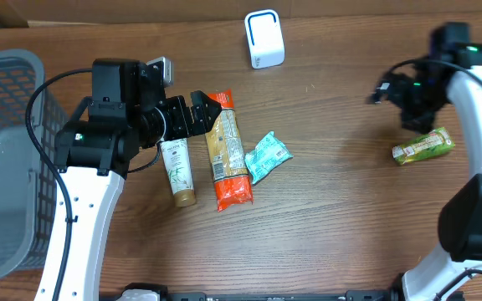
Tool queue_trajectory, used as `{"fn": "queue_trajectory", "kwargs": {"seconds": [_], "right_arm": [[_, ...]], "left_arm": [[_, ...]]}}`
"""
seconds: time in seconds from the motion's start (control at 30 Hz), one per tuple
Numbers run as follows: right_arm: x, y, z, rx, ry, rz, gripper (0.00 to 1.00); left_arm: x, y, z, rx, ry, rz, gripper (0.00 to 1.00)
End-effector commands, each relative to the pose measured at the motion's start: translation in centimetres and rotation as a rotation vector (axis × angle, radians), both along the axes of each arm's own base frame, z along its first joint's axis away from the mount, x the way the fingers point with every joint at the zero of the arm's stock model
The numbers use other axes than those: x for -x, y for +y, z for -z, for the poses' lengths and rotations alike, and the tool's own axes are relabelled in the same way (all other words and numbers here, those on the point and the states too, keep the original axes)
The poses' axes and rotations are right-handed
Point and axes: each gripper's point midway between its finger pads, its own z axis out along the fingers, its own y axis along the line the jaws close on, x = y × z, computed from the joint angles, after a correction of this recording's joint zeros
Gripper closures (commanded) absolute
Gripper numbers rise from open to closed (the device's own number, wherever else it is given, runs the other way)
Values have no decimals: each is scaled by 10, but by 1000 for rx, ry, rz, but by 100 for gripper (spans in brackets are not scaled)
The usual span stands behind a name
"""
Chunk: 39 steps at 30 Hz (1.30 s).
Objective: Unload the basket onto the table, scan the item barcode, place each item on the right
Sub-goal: 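Move the tea pouch to the table's right edge and release, then reach the right gripper to the mint-green packet and grasp it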
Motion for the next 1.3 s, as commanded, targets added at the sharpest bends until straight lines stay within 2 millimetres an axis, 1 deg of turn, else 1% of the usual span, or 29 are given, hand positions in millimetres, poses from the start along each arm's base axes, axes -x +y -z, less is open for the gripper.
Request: {"fn": "queue_trajectory", "kwargs": {"seconds": [0.0,0.03,0.07,0.1,0.13,0.17,0.23,0.27,0.3,0.4,0.5,0.57,0.73,0.83,1.0,1.1,1.2,1.27], "right_arm": [[0,54,-5,-16,-69,-214,2],[1,69,-3,-25,-75,-245,3],[4,96,0,-61,-83,-293,23],[7,111,3,-78,-77,-293,33],[10,124,7,-88,-65,-275,39],[12,135,11,-97,-55,-257,42],[20,161,22,-120,-31,-214,42],[22,169,25,-127,-24,-198,42],[26,182,31,-140,-17,-177,42],[34,210,48,-176,-9,-127,49],[45,235,62,-201,-25,-150,51],[52,248,69,-215,-37,-169,52],[61,280,79,-226,-125,-240,53],[65,285,85,-198,-138,-253,52],[69,284,104,-145,-126,-289,53],[79,276,118,-106,-66,-295,55],[92,265,122,-75,-14,-341,56],[97,253,124,-43,23,-366,56]], "left_arm": [[-2,-4,-7,2,-24,25,0],[-2,-4,-7,2,-24,25,0],[-2,-4,-7,2,-24,25,0],[-2,-4,-7,2,-24,25,0],[-2,-4,-7,2,-24,25,0],[-2,-4,-7,2,-24,25,1],[-2,-4,-7,2,-24,25,0],[-2,-4,-7,2,-24,25,1],[-2,-4,-7,2,-24,25,0],[-2,-4,-7,2,-24,25,0],[-2,-4,-7,2,-24,25,1],[-2,-4,-7,2,-24,25,0],[-2,-4,-7,2,-24,25,1],[-2,-4,-7,2,-24,26,0],[-2,-4,-7,2,-24,26,0],[-2,-4,-7,2,-23,25,0],[-2,-4,-7,2,-24,25,0],[-2,-4,-7,2,-24,25,0]]}}
